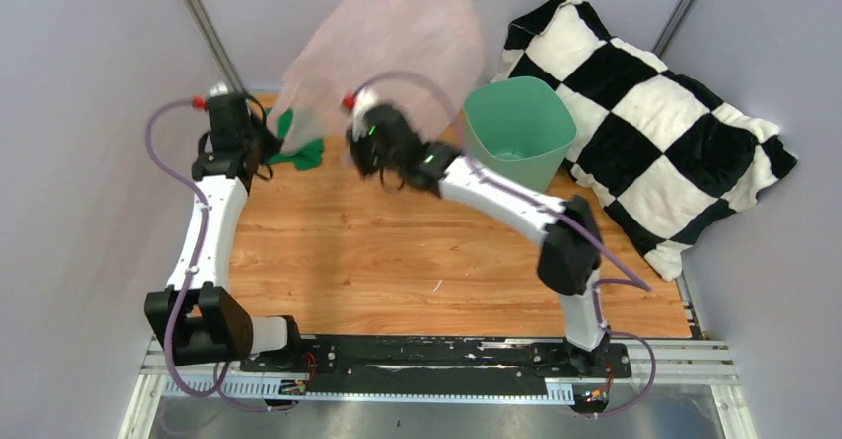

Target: Put the trash bags into the trash bin

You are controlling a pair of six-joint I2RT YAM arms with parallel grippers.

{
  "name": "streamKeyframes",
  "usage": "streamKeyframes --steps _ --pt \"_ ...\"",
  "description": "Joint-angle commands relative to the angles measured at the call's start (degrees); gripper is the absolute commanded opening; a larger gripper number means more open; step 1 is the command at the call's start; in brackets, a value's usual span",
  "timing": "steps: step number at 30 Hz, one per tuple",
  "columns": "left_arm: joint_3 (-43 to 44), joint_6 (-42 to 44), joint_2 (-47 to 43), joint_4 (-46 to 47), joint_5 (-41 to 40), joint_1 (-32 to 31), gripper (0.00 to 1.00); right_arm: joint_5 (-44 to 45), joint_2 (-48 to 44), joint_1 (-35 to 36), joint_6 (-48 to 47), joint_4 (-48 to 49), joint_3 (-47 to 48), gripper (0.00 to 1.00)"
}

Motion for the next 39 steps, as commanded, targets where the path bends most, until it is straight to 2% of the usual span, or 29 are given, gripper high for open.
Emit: streamKeyframes --steps 1,4,7,12,15,27,35,39 --pt "-10.3 -0.3 -11.4 -6.0 -1.0 4.0 0.0 1.1 -0.4 9.4 -0.6 -11.8 -9.4 0.0" --pt "-6.1 0.1 -15.7 -6.7 1.5 3.6 0.0 5.7 -5.9 8.0 -2.9 -12.7 -6.5 0.0" --pt "1.6 1.4 -14.6 -6.5 4.8 1.2 0.0 9.1 -8.7 4.0 -4.8 -16.3 -0.7 0.0" --pt "10.8 4.2 -9.7 -4.4 7.6 -10.2 0.0 7.6 -11.0 -7.2 -0.6 -21.3 3.4 0.0" --pt "14.6 5.1 -7.2 -4.1 8.0 -13.9 0.0 7.0 -13.2 -9.2 -0.2 -21.6 2.4 0.0" --pt "23.8 4.8 -3.8 -2.8 4.8 -14.4 0.0 5.9 -14.8 -9.2 -1.9 -23.0 2.7 0.0" --pt "32.8 1.5 1.0 -2.4 10.0 -14.4 0.0 6.1 -14.6 -9.2 -2.8 -24.0 5.7 0.0" --pt "33.3 2.3 0.7 -4.2 6.5 -14.5 0.0 6.8 -14.8 -9.2 -3.2 -25.6 6.7 0.0"
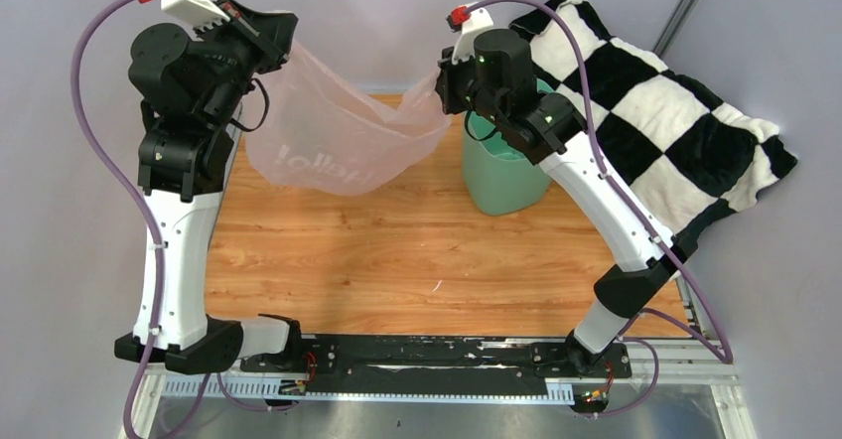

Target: Put the trash bags into the trash bin

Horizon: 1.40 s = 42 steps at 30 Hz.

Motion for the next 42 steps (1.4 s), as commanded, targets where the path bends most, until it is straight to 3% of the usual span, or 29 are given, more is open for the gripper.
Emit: streamKeyframes --steps 1,5,11,15,19,23,32,38,42 --pt "0.8 0.2 1.1 -2.9 -2.3 -0.4 0.0 0.7 -1.6 0.3 -1.2 -2.5 2.3 0.02" --pt "2.2 1.3 1.9 -6.8 -7.7 -0.4 0.0 0.3 -3.7 0.3 -0.8 -4.0 0.0 0.19" --pt "3.3 5.2 2.4 -10.8 -20.3 -0.3 0.0 2.4 -9.8 0.3 -2.1 -6.7 -5.2 0.64" --pt "7.2 8.6 4.8 -14.5 -28.0 -0.3 0.0 5.8 -13.9 -0.3 -3.2 -8.6 -9.9 0.76" --pt "8.2 9.6 6.0 -15.8 -31.0 -0.1 0.0 3.4 -15.4 -3.0 -3.7 -10.5 -14.7 0.76" --pt "8.4 7.6 7.1 -16.2 -28.4 1.9 0.0 -1.5 -14.1 -4.9 -6.6 -11.3 -16.9 0.76" --pt "8.9 5.7 7.2 -16.0 -24.0 2.0 0.0 -2.0 -5.5 -7.7 -9.1 -11.2 -19.1 0.75" --pt "9.3 5.6 6.9 -16.0 -22.7 2.0 0.0 -2.8 -2.2 -7.7 -9.1 -11.9 -18.4 0.61" --pt "10.7 5.4 7.0 -15.9 -22.2 2.0 0.0 -4.0 -1.4 -7.6 -8.5 -13.1 -18.4 0.33"
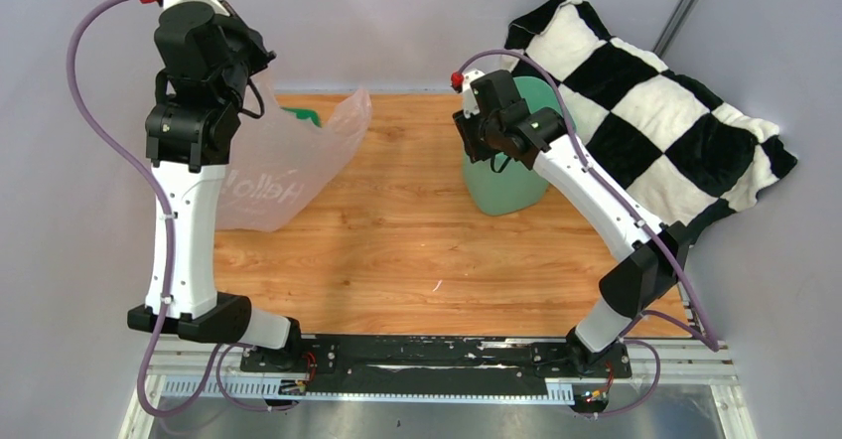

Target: Put the trash bags into the trash bin

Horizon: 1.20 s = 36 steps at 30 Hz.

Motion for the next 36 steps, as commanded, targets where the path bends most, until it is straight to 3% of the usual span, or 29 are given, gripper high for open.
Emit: streamKeyframes --steps 1,3,5,12,19,27,29,33,36 --pt "3.2 -0.3 -0.7 0.0 1.4 0.4 0.0 -2.1 0.3 -0.1 0.7 -3.0 0.3 0.24" --pt "4.1 -0.3 -0.6 0.0 1.4 0.4 0.0 -2.5 0.6 0.6 2.0 -3.7 0.8 0.09" --pt "5.1 -0.4 -0.4 0.1 1.4 0.4 0.0 -2.1 1.2 1.7 3.2 -4.9 2.1 0.01" --pt "9.4 -2.3 0.6 2.2 2.2 0.4 0.0 -2.7 2.2 7.6 11.2 -8.3 6.3 0.0" --pt "8.9 -6.6 0.5 13.8 6.9 0.4 0.0 0.1 3.3 15.4 18.2 -7.5 7.9 0.0" --pt "7.5 -11.9 2.0 24.1 12.1 0.3 0.0 0.2 5.1 18.2 21.5 -3.5 8.9 0.0" --pt "8.2 -13.2 3.2 26.4 13.7 0.3 0.0 0.3 5.4 18.6 21.5 -3.4 10.0 0.06" --pt "13.3 -16.3 7.6 28.2 20.2 0.2 0.0 2.2 3.5 18.6 20.2 -3.5 12.7 0.3" --pt "14.0 -18.7 9.2 32.2 26.2 0.0 0.0 4.1 0.6 18.6 18.1 -4.1 15.5 0.42"
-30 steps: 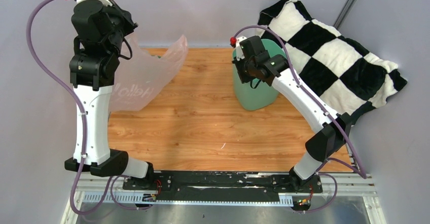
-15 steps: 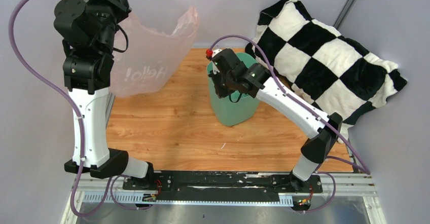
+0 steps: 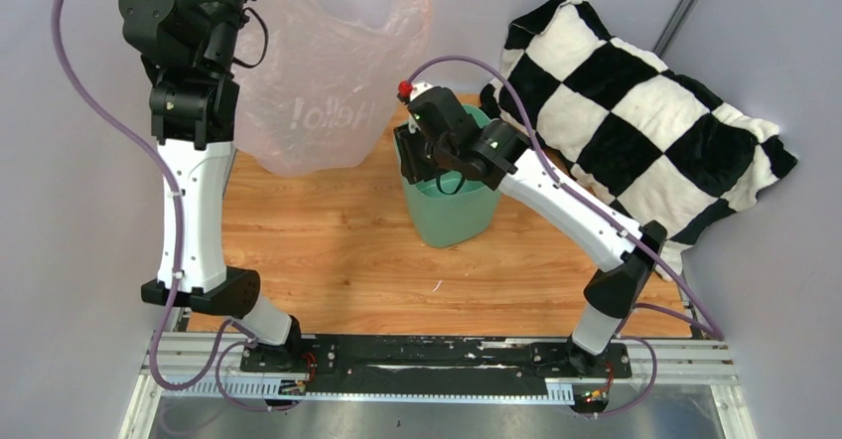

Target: Put the trash bags into the trash bin

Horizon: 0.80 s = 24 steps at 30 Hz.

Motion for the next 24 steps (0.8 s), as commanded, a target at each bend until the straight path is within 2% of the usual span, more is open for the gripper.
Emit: streamKeyframes --steps 1,7,12,15,19,24 --pt "2.5 -5.1 3.3 7.0 11.4 -0.1 0.0 4.0 -5.5 0.9 -2.6 0.2 5.5 0.43" --pt "5.2 -9.3 5.4 15.0 18.9 -2.1 0.0 12.1 -13.7 0.8 -7.9 1.1 6.8 0.57" --pt "14.4 -9.4 8.7 15.8 21.8 -5.3 0.0 19.0 -20.3 -2.5 -9.7 4.2 3.4 0.77" --pt "15.1 -10.8 8.6 17.9 22.0 -6.9 0.0 15.3 -22.2 -8.4 -7.7 5.1 3.2 0.83" --pt "15.8 -11.2 8.7 19.4 21.0 -10.7 0.0 6.8 -24.8 -16.2 -4.5 8.9 3.1 0.87" --pt "18.7 -7.9 10.3 20.1 18.2 -20.5 0.0 6.9 -28.4 -16.8 -4.2 12.7 1.7 0.87"
